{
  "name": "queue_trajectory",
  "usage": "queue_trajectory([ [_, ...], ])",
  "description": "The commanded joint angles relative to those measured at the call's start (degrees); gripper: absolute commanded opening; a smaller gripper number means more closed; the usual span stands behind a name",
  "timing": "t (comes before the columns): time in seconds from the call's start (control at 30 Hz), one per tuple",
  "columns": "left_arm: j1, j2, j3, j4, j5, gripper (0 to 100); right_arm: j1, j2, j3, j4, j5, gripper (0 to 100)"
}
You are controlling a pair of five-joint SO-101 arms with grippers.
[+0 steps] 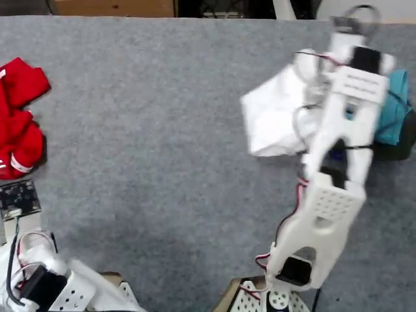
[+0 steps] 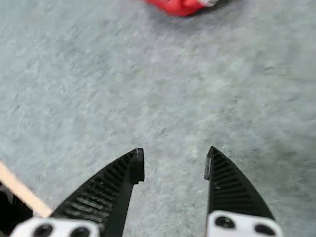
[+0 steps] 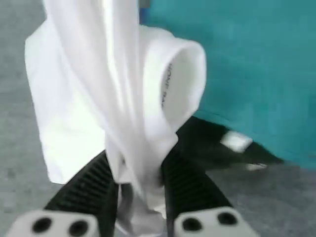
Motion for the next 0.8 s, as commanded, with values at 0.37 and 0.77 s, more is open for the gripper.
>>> queue_trajectory([
  [0.37, 43.4, 0.8, 1.1, -9.4, 24.1, 22, 23.4, 3.6, -7.6, -8.6, 4.8, 1.4],
  [0.77, 62.6, 0.2, 20.4, -21.7, 22.1, 7, 23.1, 8.1, -20.4, 1.1, 3.5, 38.2],
])
